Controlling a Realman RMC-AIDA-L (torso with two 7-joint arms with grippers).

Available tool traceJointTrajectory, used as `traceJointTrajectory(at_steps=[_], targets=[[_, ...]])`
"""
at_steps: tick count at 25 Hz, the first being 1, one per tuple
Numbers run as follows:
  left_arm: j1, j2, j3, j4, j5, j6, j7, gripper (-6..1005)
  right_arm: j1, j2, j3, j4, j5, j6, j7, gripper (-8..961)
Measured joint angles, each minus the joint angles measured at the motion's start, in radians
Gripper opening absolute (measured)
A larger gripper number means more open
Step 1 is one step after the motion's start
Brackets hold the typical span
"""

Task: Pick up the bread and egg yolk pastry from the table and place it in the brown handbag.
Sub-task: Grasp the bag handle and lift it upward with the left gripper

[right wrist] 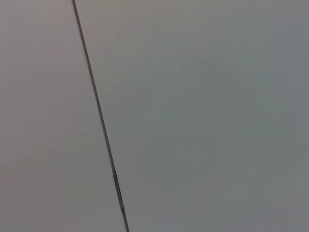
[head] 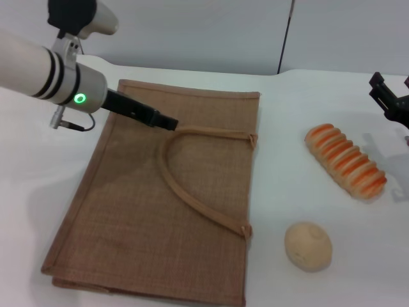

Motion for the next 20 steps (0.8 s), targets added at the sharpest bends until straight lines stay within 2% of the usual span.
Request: traceJointTrajectory(at_steps=[11, 20], targets=[[-0.022, -0.05, 0.01, -0.006, 0.049, 0.01, -0.001, 617, 0.005, 0.0, -0.002, -0.002, -0.001, 0.0, 0.004, 820], [-0.018, -0.057, 0.007, -0.039, 0.062, 0.021, -0.014, 612, 0.006, 0.0, -0.002, -0.002, -0.001, -0.001, 0.005, 821]])
